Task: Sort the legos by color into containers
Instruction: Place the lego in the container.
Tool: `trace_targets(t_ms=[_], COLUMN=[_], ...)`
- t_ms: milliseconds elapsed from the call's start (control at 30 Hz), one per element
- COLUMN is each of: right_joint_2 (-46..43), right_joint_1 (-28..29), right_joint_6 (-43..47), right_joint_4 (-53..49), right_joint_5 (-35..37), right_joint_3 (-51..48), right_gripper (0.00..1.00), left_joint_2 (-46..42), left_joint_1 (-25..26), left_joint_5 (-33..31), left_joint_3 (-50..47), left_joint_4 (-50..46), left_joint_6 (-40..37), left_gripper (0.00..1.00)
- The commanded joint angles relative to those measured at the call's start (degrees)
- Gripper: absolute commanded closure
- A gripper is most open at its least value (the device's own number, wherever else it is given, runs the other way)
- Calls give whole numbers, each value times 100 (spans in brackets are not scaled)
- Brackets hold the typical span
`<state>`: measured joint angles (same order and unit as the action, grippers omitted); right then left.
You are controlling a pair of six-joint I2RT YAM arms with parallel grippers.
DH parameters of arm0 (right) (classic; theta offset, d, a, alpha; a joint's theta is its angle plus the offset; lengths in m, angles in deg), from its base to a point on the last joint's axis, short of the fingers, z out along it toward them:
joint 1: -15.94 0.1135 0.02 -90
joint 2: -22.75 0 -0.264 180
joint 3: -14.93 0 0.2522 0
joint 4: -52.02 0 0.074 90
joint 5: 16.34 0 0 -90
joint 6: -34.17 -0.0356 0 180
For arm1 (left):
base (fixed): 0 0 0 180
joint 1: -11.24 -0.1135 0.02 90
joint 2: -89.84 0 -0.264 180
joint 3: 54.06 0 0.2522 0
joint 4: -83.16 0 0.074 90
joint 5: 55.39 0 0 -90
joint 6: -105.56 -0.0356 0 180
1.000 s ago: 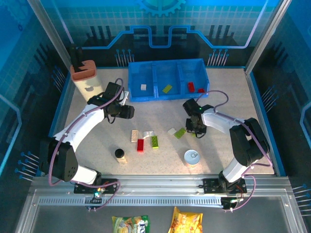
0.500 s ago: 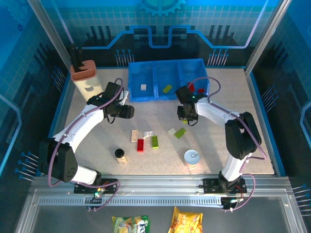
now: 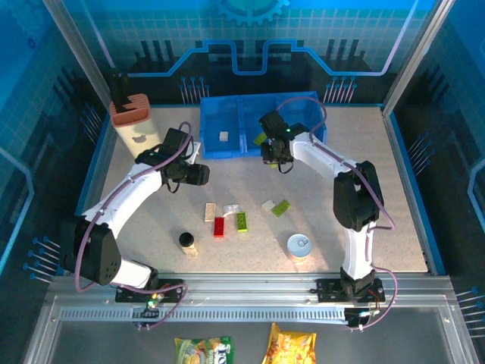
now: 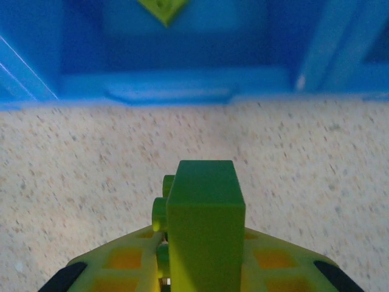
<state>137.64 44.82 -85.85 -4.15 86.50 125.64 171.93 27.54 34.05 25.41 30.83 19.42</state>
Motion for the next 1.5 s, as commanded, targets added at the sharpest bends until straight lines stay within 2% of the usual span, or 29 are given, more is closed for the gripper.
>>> trace_targets(t_ms=[0, 333, 700, 1000, 1467], right_joint_2=[343, 1229, 2258, 2708, 2489], right_joint_1=[35, -152, -219, -261, -269], right_joint_6=[385, 786, 1171, 1131, 1068], right_joint_4=[-53, 23, -154, -92, -205], right_joint_5=[-51, 218, 1015, 1376, 1523], right_joint_3=[526, 1860, 3102, 3256, 3198], right_gripper=[76, 76, 75, 74, 60], left_joint_2=[-175, -252, -351, -399, -431], left_joint_1=[-48, -53, -55, -56, -50], left_joint_5=[141, 126, 20, -49, -23], left_joint_3=[-76, -103, -145, -147, -166], left_joint_4=[52, 81, 100, 81, 78], left_joint_6=[-145, -157, -175, -210, -194], left_gripper=[41, 41, 41, 41, 41])
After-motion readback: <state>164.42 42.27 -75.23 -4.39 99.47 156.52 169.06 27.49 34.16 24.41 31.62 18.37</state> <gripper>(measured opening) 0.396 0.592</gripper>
